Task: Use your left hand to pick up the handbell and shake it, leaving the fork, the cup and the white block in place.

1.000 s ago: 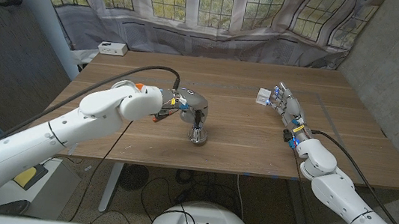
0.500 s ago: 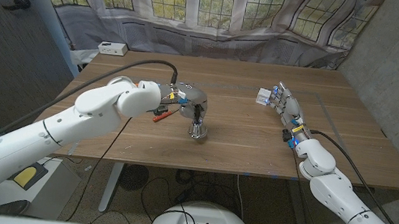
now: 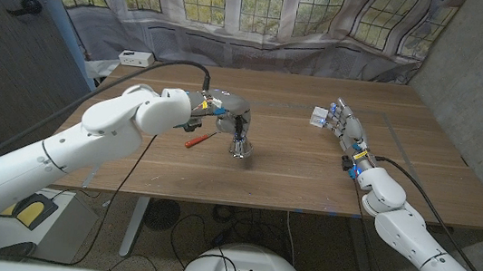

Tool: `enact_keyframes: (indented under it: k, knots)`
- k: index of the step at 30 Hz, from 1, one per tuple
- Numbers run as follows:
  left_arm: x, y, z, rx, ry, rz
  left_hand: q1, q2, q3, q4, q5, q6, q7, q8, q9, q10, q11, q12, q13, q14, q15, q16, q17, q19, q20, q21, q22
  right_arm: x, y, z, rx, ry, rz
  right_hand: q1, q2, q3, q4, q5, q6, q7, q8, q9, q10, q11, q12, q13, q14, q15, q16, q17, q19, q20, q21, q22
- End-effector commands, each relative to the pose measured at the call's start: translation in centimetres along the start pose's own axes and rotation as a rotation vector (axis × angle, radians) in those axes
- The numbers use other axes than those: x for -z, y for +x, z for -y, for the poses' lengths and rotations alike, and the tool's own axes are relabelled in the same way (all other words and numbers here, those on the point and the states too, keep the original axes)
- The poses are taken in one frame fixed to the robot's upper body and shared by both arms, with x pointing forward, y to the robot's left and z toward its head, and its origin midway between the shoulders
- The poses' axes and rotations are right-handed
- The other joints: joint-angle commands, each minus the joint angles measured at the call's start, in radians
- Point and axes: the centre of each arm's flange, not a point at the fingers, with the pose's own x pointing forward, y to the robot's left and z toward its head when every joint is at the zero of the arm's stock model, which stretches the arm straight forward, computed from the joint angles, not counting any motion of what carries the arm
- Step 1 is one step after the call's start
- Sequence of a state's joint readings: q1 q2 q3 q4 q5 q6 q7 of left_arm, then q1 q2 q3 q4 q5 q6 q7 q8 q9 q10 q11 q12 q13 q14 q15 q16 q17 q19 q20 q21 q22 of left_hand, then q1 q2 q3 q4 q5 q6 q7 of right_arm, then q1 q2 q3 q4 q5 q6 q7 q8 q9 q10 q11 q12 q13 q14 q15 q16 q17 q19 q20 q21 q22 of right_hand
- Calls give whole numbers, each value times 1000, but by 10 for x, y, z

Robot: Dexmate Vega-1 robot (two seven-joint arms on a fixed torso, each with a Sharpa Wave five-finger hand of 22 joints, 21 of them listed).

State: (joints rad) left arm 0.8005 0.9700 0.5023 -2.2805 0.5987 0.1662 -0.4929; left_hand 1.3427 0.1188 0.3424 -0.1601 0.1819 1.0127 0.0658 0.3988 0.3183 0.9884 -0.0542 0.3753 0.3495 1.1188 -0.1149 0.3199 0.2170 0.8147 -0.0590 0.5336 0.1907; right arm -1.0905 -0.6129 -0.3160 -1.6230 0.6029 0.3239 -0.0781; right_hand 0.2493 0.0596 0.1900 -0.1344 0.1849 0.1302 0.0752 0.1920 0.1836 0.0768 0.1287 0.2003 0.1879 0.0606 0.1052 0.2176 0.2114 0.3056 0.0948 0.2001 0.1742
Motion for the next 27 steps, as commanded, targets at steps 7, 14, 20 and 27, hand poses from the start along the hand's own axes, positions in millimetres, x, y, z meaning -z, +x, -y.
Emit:
enact_keyframes:
  k: [7,14,20,27]
  knots:
    - [12,-14,-42,-86,11,-22,-2,8,12,0,5,-2,-2,5,1,8,-4,86,267,105,-91,4,7,-2,-2,13,1,-12,-4,2,26,-17,19,10,-4,-1,1,-3,3,9,2,4,9,3,1,5,2,3,-1,4,7,-5,2,2]
    - [16,-18,-51,-98,14,-24,-4,6,14,0,5,-4,1,5,1,7,-4,85,278,101,-92,1,9,-4,-3,17,1,-13,-4,0,31,-18,25,9,-4,-2,1,-3,4,9,2,4,8,2,0,5,2,2,-2,5,7,-5,2,2]
    - [22,-20,-51,-97,6,-24,-7,6,16,1,5,-3,2,7,2,8,-7,84,285,104,-91,0,10,-6,-2,21,1,-15,-4,-5,38,-23,18,10,-4,-2,1,-3,5,10,3,4,9,4,0,5,3,2,-1,5,7,-6,2,2]
    - [28,-19,-50,-96,-9,-31,-7,6,18,1,6,-3,1,8,2,7,-4,82,293,102,-90,-1,11,-8,-1,24,0,-14,2,-7,34,-18,18,10,-4,-2,1,-3,6,9,3,4,9,3,0,5,2,1,-1,5,7,-6,2,2]
